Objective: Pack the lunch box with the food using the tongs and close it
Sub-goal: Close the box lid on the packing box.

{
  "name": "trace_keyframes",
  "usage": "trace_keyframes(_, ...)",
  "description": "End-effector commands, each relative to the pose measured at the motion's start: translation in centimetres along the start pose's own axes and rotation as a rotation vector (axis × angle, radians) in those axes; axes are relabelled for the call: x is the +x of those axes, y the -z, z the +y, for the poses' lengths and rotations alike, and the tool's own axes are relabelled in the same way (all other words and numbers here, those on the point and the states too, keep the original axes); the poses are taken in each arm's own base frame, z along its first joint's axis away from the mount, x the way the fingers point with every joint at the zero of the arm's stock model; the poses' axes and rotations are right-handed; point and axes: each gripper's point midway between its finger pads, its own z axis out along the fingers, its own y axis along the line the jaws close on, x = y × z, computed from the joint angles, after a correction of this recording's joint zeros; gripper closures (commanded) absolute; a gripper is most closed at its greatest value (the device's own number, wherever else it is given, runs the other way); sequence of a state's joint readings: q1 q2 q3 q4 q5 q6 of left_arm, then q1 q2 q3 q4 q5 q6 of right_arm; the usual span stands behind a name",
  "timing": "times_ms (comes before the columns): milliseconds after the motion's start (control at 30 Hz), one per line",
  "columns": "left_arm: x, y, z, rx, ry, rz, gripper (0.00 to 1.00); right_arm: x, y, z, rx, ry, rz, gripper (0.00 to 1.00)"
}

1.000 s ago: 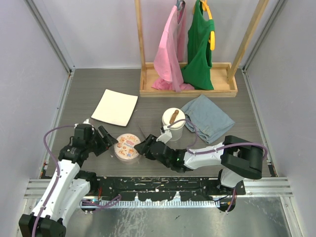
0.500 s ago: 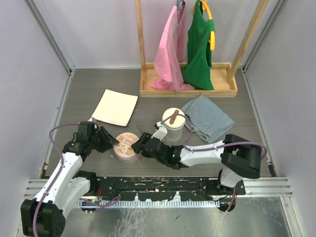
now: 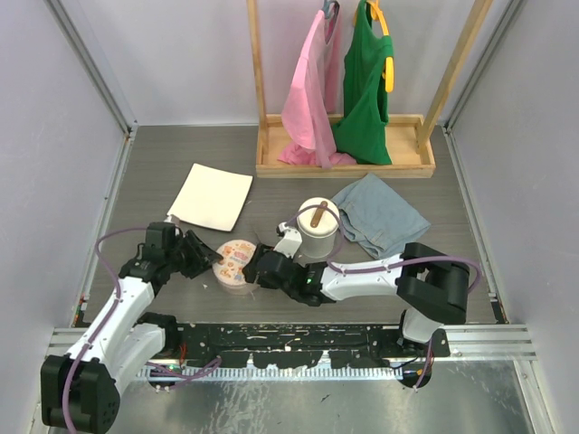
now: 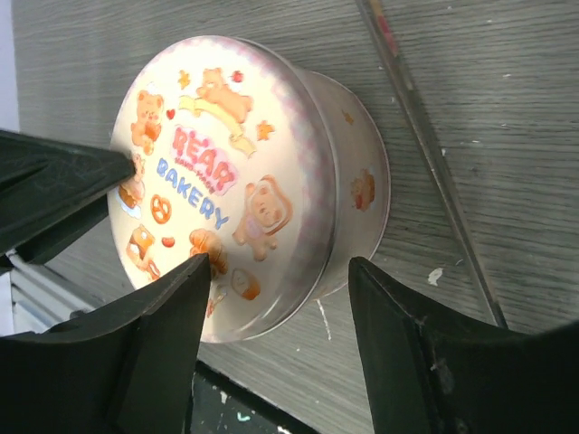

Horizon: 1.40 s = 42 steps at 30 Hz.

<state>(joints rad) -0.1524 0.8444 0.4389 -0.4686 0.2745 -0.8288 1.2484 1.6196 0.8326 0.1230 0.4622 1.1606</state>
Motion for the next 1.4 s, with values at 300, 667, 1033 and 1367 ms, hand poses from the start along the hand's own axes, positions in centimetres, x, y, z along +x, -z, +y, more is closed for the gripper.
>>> trace_keyframes(300, 4.4, -1.3, 5.0, -0.159, 0.072, 0.152, 0.75, 0.3, -0.5, -2.4, 0.144, 0.161, 0.037, 0.37)
trace_keyframes(667, -2.4, 2.2, -0.3, -0.095, -0.039, -0.076, 0.47, -6.3, 0.7, -2.1, 0.132, 0.101, -0.099, 0.3)
trace_keyframes(1033, -2.7, -1.8, -4.1, 0.041, -0.133, 0.103, 0.38, -5.1, -1.6, -1.1, 0.09, 0.108, -0.019, 0.39)
trace_keyframes(1367, 1.1, -3.7, -0.4, -0.027, -0.05, 0.235, 0.6, -0.9, -2.0, -5.1, 0.124, 0.046, 0.081, 0.69)
